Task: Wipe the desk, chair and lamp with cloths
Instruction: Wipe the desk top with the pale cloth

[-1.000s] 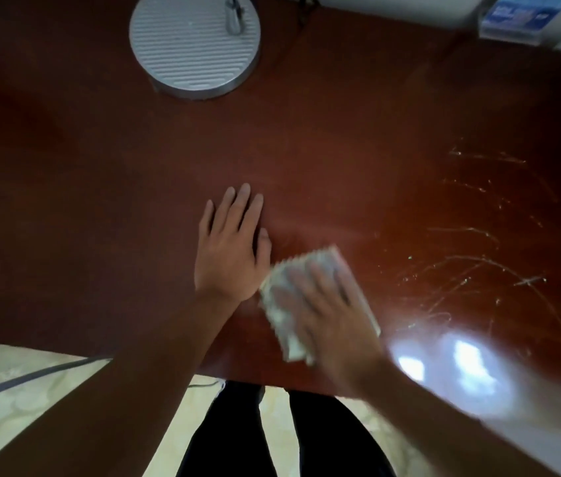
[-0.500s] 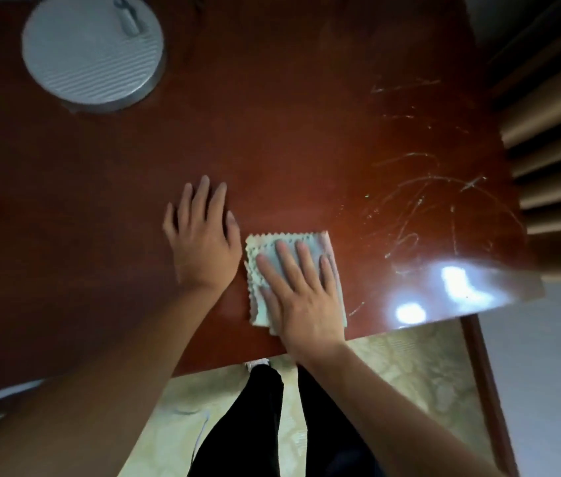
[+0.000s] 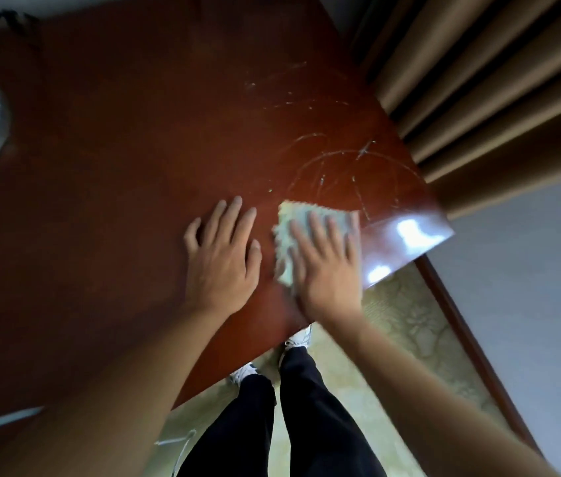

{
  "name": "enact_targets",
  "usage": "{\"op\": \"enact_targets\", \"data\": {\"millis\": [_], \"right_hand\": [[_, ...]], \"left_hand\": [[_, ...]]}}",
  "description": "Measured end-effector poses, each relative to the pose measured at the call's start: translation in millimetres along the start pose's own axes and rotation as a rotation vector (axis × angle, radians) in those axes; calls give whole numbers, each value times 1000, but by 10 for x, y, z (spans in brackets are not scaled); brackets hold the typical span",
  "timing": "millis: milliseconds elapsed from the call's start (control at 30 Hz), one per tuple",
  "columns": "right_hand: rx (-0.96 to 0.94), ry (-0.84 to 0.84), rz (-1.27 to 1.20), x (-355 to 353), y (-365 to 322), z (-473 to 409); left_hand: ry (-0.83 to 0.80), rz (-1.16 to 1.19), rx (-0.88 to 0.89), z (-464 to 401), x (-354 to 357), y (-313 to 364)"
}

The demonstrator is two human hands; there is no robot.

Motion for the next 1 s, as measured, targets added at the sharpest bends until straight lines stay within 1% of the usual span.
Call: {"op": "enact_targets", "data": {"millis": [67,100,133,167,267,333,367,400,433,467,533,567,600,633,667,733,767,833,867,900,933,1000], "right_hand": [[237,-13,-16,-95,343,-353],[302,-18,-11,-78,367,-387],[327,1,5,-39,272,-323],[299,19,16,12,93,-165],[49,-64,-50,186,-467,553],[-84,-96,-56,171,-403,569],[-125,-78,-24,126,-235,406],[-119,-45,21,71,-14,199],[-48,-22,65,8,247,-55],[78,-24,77,-54,530,-307],[333,-12,24,-172,912,-609],[412,10,13,-179,916,-639],[444,40,33,-150,784,-583],[406,63,60,-88,560,-455],[312,66,55,-28,282,-262],[105,25,2,105,-186,191],[37,-12,-28,139,-296,335],[-115,-70,-77,118,-192,285],[-183,-59,-48,87,-15,141],[-190,-29,-6,37,214,-60],[-121,12,18,-20,470,-302],[143,39,32,-150,1036,-740]], "left_hand": [[-27,-32,0,10,40,-17],[-27,-50,8,28,53,-27],[-16,-59,16,39,62,-33],[0,-62,20,48,64,-34],[22,-65,47,65,51,-34],[24,-55,43,72,51,-41],[20,-51,34,68,54,-46],[14,-45,23,68,58,-50],[9,-43,14,62,61,-46],[6,-45,8,62,64,-43],[4,-51,10,55,66,-36],[6,-52,8,54,64,-34],[7,-56,5,51,59,-31],[9,-66,2,51,57,-22],[15,-72,4,53,54,-16],[22,-80,16,58,51,-4],[17,-87,24,60,49,-9],[5,-99,24,65,44,-18],[5,-95,21,58,44,-10],[4,-88,14,54,47,-3],[0,-84,6,54,43,-7],[-3,-77,0,49,46,-11]]}}
Point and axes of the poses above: each hand's wrist, its own z-axis away from the middle knuckle, its own x-axis out of the palm, y = z × x, the point moved 3 cm from there along -z, towards the middle knuckle, and after that the axes turned 13 degrees about x, right-handed, at the moved point
